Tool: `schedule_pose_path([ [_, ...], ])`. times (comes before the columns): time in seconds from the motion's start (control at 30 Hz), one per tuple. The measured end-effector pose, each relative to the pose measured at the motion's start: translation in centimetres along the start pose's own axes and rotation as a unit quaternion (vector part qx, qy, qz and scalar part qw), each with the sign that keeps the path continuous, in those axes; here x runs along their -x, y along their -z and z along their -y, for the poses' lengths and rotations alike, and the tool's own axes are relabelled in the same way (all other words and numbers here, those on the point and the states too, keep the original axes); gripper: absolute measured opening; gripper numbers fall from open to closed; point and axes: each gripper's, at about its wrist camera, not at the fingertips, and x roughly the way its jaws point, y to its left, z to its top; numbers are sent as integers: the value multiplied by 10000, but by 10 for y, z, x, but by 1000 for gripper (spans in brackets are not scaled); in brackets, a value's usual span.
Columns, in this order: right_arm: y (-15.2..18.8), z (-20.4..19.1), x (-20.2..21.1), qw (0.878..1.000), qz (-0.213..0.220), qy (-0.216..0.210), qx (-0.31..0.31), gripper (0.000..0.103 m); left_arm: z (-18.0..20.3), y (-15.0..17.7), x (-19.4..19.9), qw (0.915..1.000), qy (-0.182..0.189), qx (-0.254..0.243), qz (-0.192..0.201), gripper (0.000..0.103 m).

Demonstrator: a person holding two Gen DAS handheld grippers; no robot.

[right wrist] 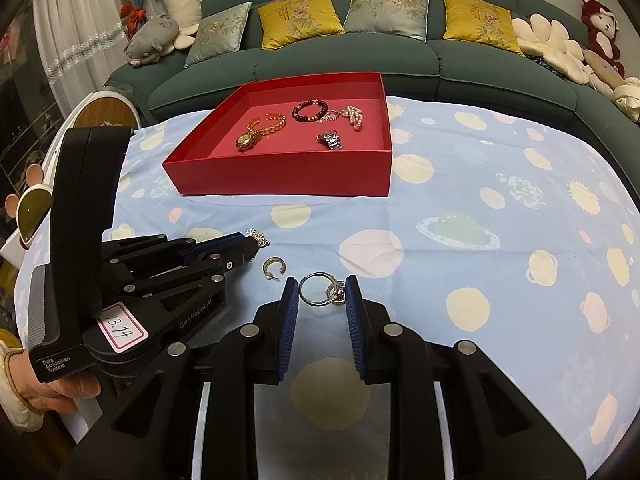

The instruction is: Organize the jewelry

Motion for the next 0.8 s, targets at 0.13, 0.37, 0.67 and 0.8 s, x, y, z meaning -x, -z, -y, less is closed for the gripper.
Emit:
schedule_pose_path([
  [0.13, -5, -1, 4, 10000, 82, -28, -14, 23, -1, -2, 10, 9999, 103, 42, 61, 0],
  [0.37, -19, -6, 13, 9995, 285, -112, -42, 23, -8, -19, 54, 9979, 407, 232, 440, 0],
  [0.67, -59, -23, 28, 9970, 752, -195, 41, 23, -33, -59, 105, 9920, 352, 562, 1070, 0],
  [0.8, -87, -31, 30, 9949, 980, -201, 129, 23, -52, -77, 107, 9903, 234, 720, 1168, 0],
])
